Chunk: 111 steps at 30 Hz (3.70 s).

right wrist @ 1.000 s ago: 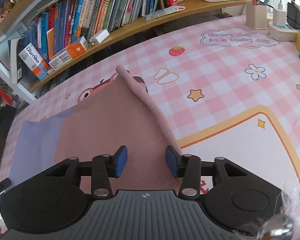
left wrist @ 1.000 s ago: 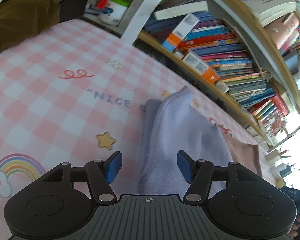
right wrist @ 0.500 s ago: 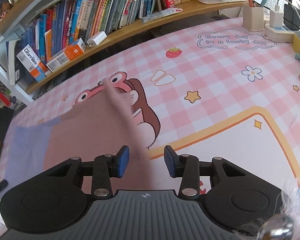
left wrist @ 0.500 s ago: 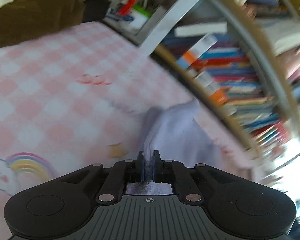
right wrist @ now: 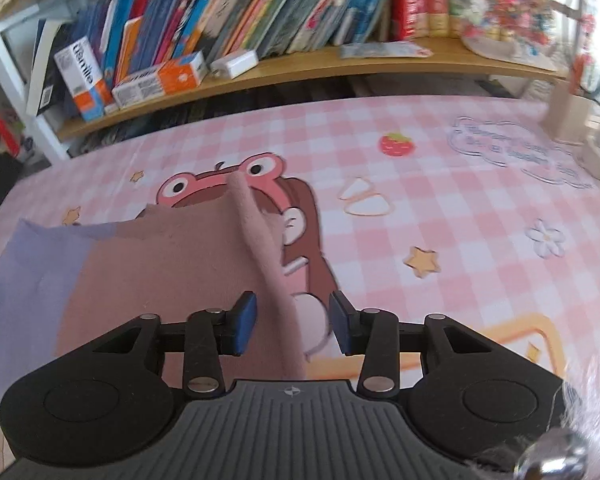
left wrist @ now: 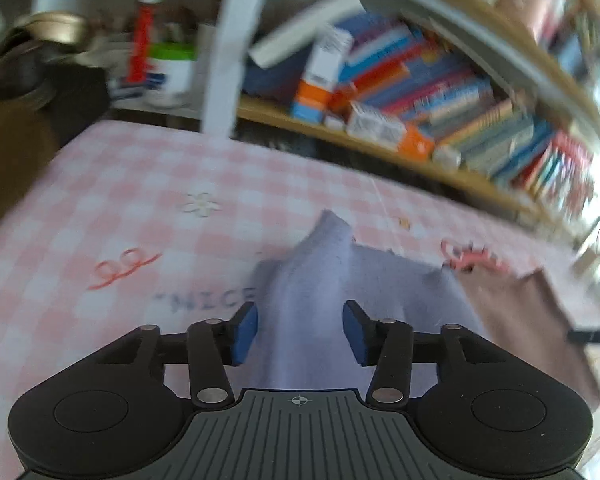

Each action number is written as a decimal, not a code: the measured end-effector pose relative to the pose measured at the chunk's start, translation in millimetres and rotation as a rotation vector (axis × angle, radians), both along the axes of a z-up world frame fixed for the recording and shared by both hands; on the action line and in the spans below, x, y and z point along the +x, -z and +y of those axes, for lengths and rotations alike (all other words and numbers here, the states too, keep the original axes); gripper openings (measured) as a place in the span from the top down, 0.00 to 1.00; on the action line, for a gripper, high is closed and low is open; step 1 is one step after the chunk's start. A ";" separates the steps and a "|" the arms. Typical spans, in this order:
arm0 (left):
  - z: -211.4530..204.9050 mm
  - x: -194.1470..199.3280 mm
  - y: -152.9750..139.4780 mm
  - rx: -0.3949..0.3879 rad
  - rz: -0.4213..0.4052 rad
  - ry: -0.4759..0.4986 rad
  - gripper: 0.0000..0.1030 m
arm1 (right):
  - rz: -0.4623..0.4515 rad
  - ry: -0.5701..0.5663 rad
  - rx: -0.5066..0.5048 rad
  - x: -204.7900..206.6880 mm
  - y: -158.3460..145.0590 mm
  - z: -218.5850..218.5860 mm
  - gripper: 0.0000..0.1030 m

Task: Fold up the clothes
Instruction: 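Lay the folded hem onto the collar and open both tools, then pull both tools back from the folded sweater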

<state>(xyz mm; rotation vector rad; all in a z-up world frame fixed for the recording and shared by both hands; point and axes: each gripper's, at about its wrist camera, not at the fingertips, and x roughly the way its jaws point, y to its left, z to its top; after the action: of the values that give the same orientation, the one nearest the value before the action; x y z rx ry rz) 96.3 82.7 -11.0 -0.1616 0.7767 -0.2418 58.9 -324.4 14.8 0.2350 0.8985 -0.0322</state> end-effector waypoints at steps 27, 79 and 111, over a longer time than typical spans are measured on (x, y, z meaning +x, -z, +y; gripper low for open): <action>28.1 -15.2 -1.3 -0.056 -0.036 -0.176 0.40 | -0.058 0.117 0.021 -17.8 -5.6 -2.1 0.41; -124.4 -209.2 -10.3 0.044 0.134 -0.234 0.06 | -0.056 -0.253 -0.079 -177.7 -2.6 -5.7 0.06; 23.3 -114.3 42.4 -0.773 0.237 -0.603 0.09 | -0.019 -0.014 -0.095 -88.4 -19.1 18.2 0.09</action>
<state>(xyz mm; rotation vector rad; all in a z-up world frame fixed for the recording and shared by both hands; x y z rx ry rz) -18.0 106.0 -53.4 -1.1521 0.8003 0.0669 -29.5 -306.2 33.9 0.1405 0.8770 -0.0591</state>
